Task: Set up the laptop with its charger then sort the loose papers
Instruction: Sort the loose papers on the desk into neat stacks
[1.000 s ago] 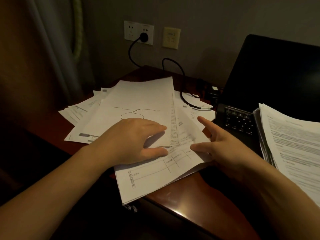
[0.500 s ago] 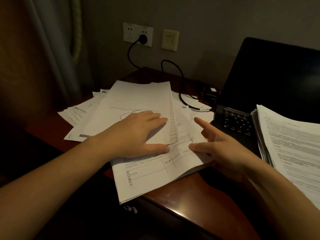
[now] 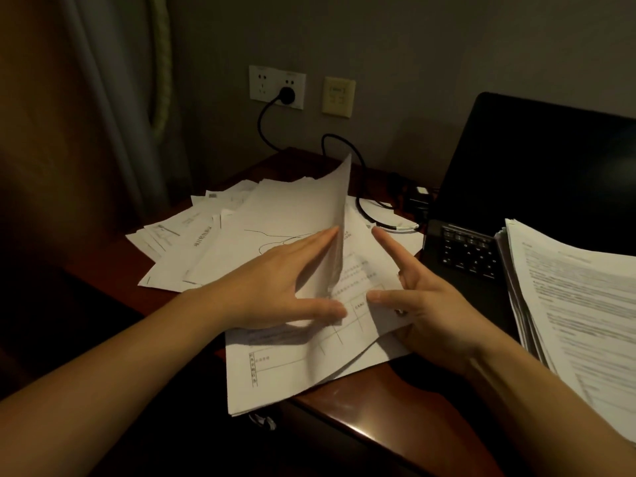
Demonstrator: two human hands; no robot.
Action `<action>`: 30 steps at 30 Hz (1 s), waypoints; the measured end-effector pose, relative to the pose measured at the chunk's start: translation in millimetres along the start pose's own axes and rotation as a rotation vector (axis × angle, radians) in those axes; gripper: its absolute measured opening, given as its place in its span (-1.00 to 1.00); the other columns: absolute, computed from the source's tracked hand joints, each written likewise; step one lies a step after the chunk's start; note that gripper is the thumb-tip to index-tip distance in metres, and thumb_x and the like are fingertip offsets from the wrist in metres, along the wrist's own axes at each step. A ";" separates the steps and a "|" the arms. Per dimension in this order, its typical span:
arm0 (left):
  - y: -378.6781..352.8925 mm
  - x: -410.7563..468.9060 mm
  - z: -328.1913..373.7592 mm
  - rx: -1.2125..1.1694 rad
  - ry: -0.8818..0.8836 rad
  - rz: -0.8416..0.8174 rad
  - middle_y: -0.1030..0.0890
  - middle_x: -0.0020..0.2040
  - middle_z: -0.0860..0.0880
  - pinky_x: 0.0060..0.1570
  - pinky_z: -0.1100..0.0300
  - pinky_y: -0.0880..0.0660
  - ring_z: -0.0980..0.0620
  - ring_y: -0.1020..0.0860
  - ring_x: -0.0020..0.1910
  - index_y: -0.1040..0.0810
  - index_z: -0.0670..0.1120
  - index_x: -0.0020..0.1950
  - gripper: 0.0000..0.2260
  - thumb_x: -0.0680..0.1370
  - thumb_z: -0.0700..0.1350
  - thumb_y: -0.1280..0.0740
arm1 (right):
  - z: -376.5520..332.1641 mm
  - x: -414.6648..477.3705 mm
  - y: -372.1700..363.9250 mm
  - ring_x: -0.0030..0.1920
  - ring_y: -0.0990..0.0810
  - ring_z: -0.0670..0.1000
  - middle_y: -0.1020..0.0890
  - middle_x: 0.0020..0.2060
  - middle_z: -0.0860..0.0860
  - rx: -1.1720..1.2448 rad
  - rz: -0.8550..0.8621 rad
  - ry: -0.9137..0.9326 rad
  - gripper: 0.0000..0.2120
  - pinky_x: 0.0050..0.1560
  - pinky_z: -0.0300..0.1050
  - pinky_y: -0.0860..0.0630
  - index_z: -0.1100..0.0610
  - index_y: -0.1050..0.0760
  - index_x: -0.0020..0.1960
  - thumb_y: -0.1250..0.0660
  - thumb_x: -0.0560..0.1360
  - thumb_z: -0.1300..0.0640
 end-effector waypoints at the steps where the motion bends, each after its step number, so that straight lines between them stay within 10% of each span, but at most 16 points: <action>1: -0.9 0.0 2.1 -0.061 -0.012 0.004 -0.01 0.58 0.35 0.40 0.16 -0.27 0.32 -0.13 0.48 0.18 0.34 0.58 -0.05 0.36 0.51 -0.29 | -0.5 -0.7 -2.9 0.04 -0.72 0.13 -0.75 -0.05 -0.09 0.018 -0.017 0.007 -0.19 -0.04 0.07 -0.69 -0.32 -0.28 0.47 -0.21 0.54 0.50; 4: -0.7 -1.0 2.4 -0.190 0.002 0.054 -0.34 0.50 0.24 0.26 0.05 -0.53 0.20 -0.42 0.39 -0.13 0.26 0.58 -0.27 0.46 0.45 -0.20 | -2.1 0.6 -6.7 0.08 -0.71 0.19 -0.69 0.14 0.05 0.030 -0.013 0.019 -0.18 -0.03 0.10 -0.68 -0.35 -0.25 0.48 -0.22 0.54 0.48; 6: 7.0 -3.8 5.9 -0.142 0.018 0.166 -0.63 0.11 0.11 -0.02 0.03 -0.62 0.16 -0.59 0.01 -0.55 0.09 0.25 -0.60 0.61 0.29 -0.14 | -1.0 2.1 -1.6 0.01 -0.73 0.16 -0.55 0.18 0.05 0.032 0.050 0.005 -0.18 -0.10 0.07 -0.69 -0.38 -0.26 0.46 -0.24 0.54 0.46; 8: 15.9 -10.7 15.8 0.029 0.027 0.269 -0.57 -0.20 0.08 -0.16 -0.01 -0.56 0.09 -0.54 -0.23 -0.56 0.03 -0.07 -0.67 0.69 0.14 -0.09 | 0.7 2.2 5.3 -0.06 -0.74 0.09 -0.52 0.09 -0.03 0.039 0.134 0.000 -0.20 -0.17 0.01 -0.69 -0.34 -0.26 0.48 -0.21 0.56 0.48; 16: 5.0 -44.7 54.9 0.457 -0.084 0.565 -0.57 -0.35 0.11 -0.46 0.11 -0.53 0.09 -0.50 -0.44 -0.62 0.07 -0.14 -0.88 0.59 -0.03 -0.36 | -1.7 -7.7 9.5 -0.17 -0.71 0.07 -0.19 0.56 0.08 -0.194 0.182 -0.125 -0.16 -0.27 -0.18 -0.64 -0.23 -0.10 0.59 -0.38 0.54 0.34; 22: 3.4 -58.1 53.7 -0.004 0.039 0.696 -0.68 -0.11 0.13 -0.34 0.53 -0.43 0.25 -0.54 -0.31 -0.67 0.07 0.19 -0.76 0.53 0.03 -0.45 | -11.0 -16.1 26.9 -0.20 -0.73 0.12 -0.57 -0.05 0.16 -0.339 0.066 -0.178 -0.06 -0.08 0.05 -0.69 -0.32 -0.15 0.54 -0.41 0.46 0.44; 27: -2.3 -46.3 47.9 -0.209 0.146 0.607 -0.50 0.13 0.23 -0.16 0.61 -0.40 0.24 -0.56 -0.05 -0.01 0.53 0.45 -0.29 0.55 0.07 -0.40 | -11.6 -14.2 21.6 -0.34 -0.66 0.02 -0.59 -0.41 0.09 -0.223 0.049 -0.110 -0.06 -0.23 -0.10 -0.64 -0.21 -0.14 0.57 -0.43 0.43 0.45; 30: -6.9 -41.5 43.8 -0.338 0.086 0.553 -0.53 0.19 0.30 -0.27 0.38 -0.59 0.29 -0.55 0.04 -0.41 0.42 0.36 -0.62 0.64 -0.02 -0.27 | -12.6 -11.1 22.2 -0.22 -0.72 0.06 -0.67 -0.33 0.12 -0.240 0.089 -0.068 -0.03 -0.23 -0.07 -0.65 -0.22 -0.12 0.58 -0.48 0.40 0.39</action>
Point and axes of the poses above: each hand's wrist, its own x-axis towards the middle knuckle, its own y-axis out of the back of the hand, z = x × y, the point moved 7 cm from there along x, towards the middle knuckle
